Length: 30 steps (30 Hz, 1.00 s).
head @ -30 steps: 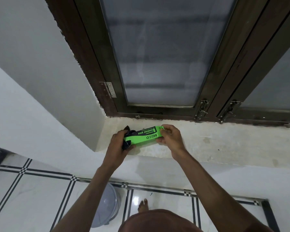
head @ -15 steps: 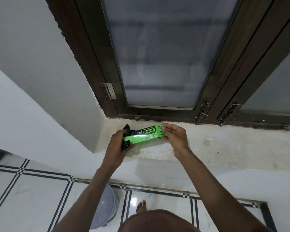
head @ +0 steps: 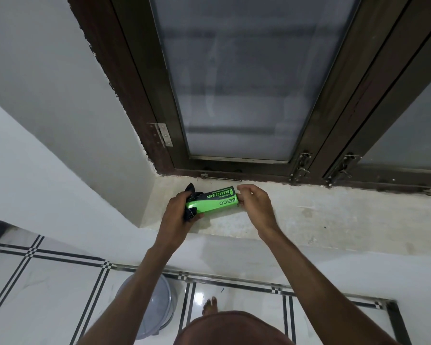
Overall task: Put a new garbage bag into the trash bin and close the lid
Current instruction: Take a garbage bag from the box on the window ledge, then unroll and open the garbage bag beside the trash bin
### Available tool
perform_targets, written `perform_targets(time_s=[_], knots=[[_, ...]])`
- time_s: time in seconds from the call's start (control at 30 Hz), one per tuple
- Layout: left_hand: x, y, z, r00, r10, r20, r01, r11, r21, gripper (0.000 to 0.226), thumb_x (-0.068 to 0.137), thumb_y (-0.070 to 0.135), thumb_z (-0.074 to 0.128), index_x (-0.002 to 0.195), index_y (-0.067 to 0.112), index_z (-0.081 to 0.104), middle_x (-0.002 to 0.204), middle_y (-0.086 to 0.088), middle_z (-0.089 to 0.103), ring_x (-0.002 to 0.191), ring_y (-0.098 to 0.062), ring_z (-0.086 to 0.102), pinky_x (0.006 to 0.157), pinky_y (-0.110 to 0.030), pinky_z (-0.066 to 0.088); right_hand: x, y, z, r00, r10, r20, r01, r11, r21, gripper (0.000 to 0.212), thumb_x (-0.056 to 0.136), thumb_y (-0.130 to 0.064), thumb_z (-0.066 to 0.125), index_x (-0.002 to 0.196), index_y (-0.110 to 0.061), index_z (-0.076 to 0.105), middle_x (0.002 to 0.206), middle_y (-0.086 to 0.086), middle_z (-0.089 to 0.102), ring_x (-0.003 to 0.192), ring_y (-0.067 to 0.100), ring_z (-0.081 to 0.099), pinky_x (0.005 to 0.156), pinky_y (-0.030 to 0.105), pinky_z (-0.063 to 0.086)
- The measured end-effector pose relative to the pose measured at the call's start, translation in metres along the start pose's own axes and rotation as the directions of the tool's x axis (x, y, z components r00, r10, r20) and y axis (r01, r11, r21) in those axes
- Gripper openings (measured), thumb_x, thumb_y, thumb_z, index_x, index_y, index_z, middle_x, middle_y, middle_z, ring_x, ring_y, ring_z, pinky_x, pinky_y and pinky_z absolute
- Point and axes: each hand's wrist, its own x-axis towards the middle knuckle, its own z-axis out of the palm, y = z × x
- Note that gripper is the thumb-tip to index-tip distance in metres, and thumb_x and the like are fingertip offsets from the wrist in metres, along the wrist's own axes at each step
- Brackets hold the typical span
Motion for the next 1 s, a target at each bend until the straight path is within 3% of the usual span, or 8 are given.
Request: perform_targets(time_s=[0.1, 0.2, 0.43, 0.67, 0.73, 0.8, 0.9, 1.0], knots=[[0.008, -0.007, -0.004, 0.998, 0.019, 0.051, -0.022, 0.998, 0.05, 0.056, 0.082, 0.019, 0.076, 0.131, 0.013, 0.05, 0.137, -0.001, 0.057, 0.117, -0.021, 0.055, 0.094, -0.035, 0.049, -0.004, -0.006, 0.001, 0.992, 0.01, 0.125, 0.014, 0.983, -0.185, 0.037, 0.091, -0.058, 0.048, 0.122, -0.04, 0.051, 0.1, -0.006, 0.076, 0.092, 0.016, 0.071, 0.088, 0.04, 0.056], [0.018, -0.009, -0.011, 0.999, 0.02, 0.035, -0.025, 0.988, 0.149, 0.056, 0.08, 0.018, 0.077, 0.129, 0.009, 0.052, 0.125, -0.011, 0.058, 0.11, -0.03, 0.055, 0.09, -0.04, 0.048, -0.004, -0.009, 0.007, 0.991, -0.03, 0.132, 0.059, 0.972, -0.226, 0.051, 0.091, -0.027, 0.065, 0.138, -0.03, 0.045, 0.102, -0.001, 0.076, 0.091, 0.021, 0.07, 0.083, 0.034, 0.054], [0.02, 0.001, -0.033, 0.973, -0.027, -0.228, 0.074, 0.977, 0.2, 0.061, 0.083, 0.006, 0.069, 0.139, 0.01, 0.046, 0.123, -0.013, 0.053, 0.108, -0.032, 0.055, 0.09, -0.038, 0.046, 0.01, -0.016, 0.043, 0.987, -0.146, -0.071, 0.121, 0.955, -0.272, 0.023, 0.089, -0.014, 0.066, 0.112, -0.02, 0.067, 0.114, 0.004, 0.07, 0.108, 0.022, 0.064, 0.083, 0.026, 0.05], [-0.058, 0.016, -0.056, 0.914, -0.198, -0.353, 0.203, 0.979, -0.025, 0.04, 0.097, 0.02, 0.053, 0.134, 0.029, 0.041, 0.105, 0.003, 0.052, 0.071, -0.024, 0.064, 0.067, -0.034, 0.052, 0.004, -0.021, 0.063, 0.994, -0.104, -0.045, 0.09, 0.964, -0.25, 0.028, 0.089, -0.025, 0.064, 0.116, -0.022, 0.058, 0.099, 0.003, 0.071, 0.095, 0.029, 0.068, 0.084, 0.037, 0.055], [-0.082, 0.02, -0.06, 0.891, -0.306, -0.336, 0.273, 0.951, -0.143, 0.038, 0.099, 0.023, 0.051, 0.134, 0.029, 0.04, 0.091, -0.005, 0.06, 0.06, -0.019, 0.063, 0.059, -0.023, 0.049, -0.003, -0.021, 0.063, 0.988, -0.145, -0.054, 0.121, 0.942, -0.313, 0.031, 0.09, -0.026, 0.062, 0.12, -0.021, 0.056, 0.112, 0.006, 0.067, 0.102, 0.032, 0.065, 0.086, 0.036, 0.051], [-0.107, 0.023, -0.062, 0.861, -0.398, -0.316, 0.327, 0.91, -0.255, 0.037, 0.099, 0.026, 0.051, 0.134, 0.03, 0.038, 0.075, -0.011, 0.064, 0.056, -0.02, 0.061, 0.055, -0.024, 0.047, -0.018, -0.018, 0.061, 0.962, -0.263, -0.075, 0.22, 0.906, -0.363, 0.037, 0.089, -0.019, 0.061, 0.126, -0.018, 0.054, 0.127, 0.009, 0.056, 0.111, 0.032, 0.058, 0.087, 0.033, 0.046], [-0.137, 0.022, -0.063, 0.808, -0.536, -0.246, 0.381, 0.793, -0.476, 0.026, 0.101, 0.028, 0.05, 0.127, 0.026, 0.047, 0.085, -0.015, 0.069, 0.069, -0.024, 0.065, 0.063, -0.038, 0.053, -0.052, -0.009, 0.062, 0.883, -0.465, -0.067, 0.431, 0.859, -0.276, 0.039, 0.088, -0.007, 0.059, 0.126, -0.016, 0.055, 0.124, 0.006, 0.056, 0.108, 0.023, 0.058, 0.085, 0.031, 0.048], [-0.158, 0.018, -0.068, 0.728, -0.682, -0.066, 0.468, 0.566, -0.679, 0.027, 0.101, 0.032, 0.049, 0.116, 0.017, 0.065, 0.101, -0.012, 0.074, 0.099, -0.028, 0.07, 0.089, -0.041, 0.055, -0.099, 0.0, 0.074, 0.903, -0.373, 0.214, 0.404, 0.906, -0.125, 0.021, 0.095, -0.015, 0.056, 0.115, -0.021, 0.06, 0.103, -0.004, 0.065, 0.091, 0.004, 0.061, 0.077, 0.025, 0.052]])
